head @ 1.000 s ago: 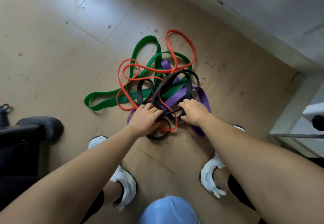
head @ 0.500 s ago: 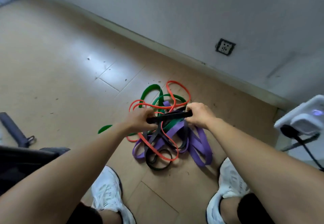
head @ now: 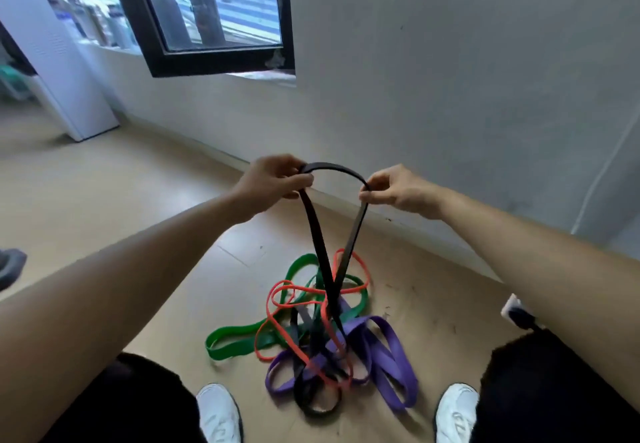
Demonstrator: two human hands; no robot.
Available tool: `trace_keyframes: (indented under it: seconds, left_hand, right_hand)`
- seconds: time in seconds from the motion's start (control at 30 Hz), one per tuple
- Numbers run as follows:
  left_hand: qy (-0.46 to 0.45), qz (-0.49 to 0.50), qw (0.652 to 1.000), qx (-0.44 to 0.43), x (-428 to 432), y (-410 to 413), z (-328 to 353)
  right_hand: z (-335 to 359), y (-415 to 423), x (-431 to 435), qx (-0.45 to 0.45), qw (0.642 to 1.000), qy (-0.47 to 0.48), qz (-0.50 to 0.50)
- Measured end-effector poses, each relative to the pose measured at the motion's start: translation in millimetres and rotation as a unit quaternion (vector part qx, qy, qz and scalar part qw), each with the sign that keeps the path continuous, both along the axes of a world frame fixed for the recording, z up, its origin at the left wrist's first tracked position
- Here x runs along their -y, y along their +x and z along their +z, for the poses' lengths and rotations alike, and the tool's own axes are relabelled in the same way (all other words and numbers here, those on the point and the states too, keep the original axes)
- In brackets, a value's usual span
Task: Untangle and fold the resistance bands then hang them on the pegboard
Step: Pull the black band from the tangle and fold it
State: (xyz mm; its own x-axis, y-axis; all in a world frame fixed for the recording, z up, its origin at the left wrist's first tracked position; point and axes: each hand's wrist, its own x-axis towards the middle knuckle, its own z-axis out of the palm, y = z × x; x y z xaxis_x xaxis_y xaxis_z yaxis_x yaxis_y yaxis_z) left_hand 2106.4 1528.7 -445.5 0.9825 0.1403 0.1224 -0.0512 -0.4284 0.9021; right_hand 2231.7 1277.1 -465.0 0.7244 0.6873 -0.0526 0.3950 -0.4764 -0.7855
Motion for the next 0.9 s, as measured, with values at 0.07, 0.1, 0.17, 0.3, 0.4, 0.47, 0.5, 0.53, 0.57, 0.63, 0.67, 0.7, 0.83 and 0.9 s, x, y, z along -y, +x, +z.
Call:
trace_keyframes:
  seconds: [0.07,0.1,0.17,0.3,0.4,0.47,0.5,0.53,0.57,0.63,0.67,0.7,0.83,0.9]
  left_hand:
    - [-0.065,0.021,0.997,0.044,5.0,3.7,29.1]
    - [-0.098,0.030,0.993,0.064,6.2,4.8,40.5]
    - [-0.153,0.037,0.983,0.095,6.8,8.6,58.5]
    - [-0.206,0.032,0.970,0.121,9.8,23.6,70.4]
    - [-0.223,0.022,0.969,0.099,15.3,36.2,52.1]
    - [-0.224,0.005,0.972,0.070,18.1,41.9,36.3]
    - [-0.225,-0.003,0.972,0.059,18.4,44.1,30.1]
    - [-0.233,-0.008,0.971,0.052,19.3,45.6,25.2]
    - [-0.246,-0.013,0.968,0.047,20.7,47.0,21.7]
    - [-0.270,-0.025,0.962,0.038,24.3,50.4,17.5]
    - [-0.276,-0.031,0.960,0.032,26.8,52.5,16.0]
    - [-0.278,-0.035,0.960,0.026,29.0,54.2,14.8]
    - [-0.311,-0.043,0.949,0.014,31.7,53.9,11.8]
    - [-0.310,-0.045,0.950,0.008,27.4,50.3,11.4]
  right_hand:
    - [27.8,-0.5,-3.2,-0.024,0.997,0.074,-0.006]
    - [41.4,-2.3,-5.3,-0.041,0.992,0.118,-0.010]
    - [71.0,-5.2,-9.8,-0.083,0.971,0.224,-0.011]
    - [103.3,-7.0,-24.6,-0.124,0.896,0.424,-0.049]
    - [69.8,-0.5,-36.9,-0.050,0.939,0.332,-0.075]
    - [40.0,0.4,-36.7,-0.052,0.971,0.226,-0.060]
    - [29.7,0.7,-35.5,-0.063,0.979,0.186,-0.053]
    - [22.0,1.0,-33.9,-0.073,0.983,0.161,-0.051]
    - [16.4,0.3,-32.9,-0.082,0.983,0.154,-0.053]
    - [7.6,-3.0,-32.7,-0.101,0.978,0.174,-0.062]
    - [3.3,-5.9,-33.0,-0.108,0.975,0.184,-0.065]
    - [-1.1,-9.1,-33.7,-0.111,0.974,0.188,-0.064]
    - [-10.5,-13.8,-34.5,-0.128,0.968,0.203,-0.067]
    - [-12.0,-11.6,-35.4,-0.121,0.971,0.197,-0.060]
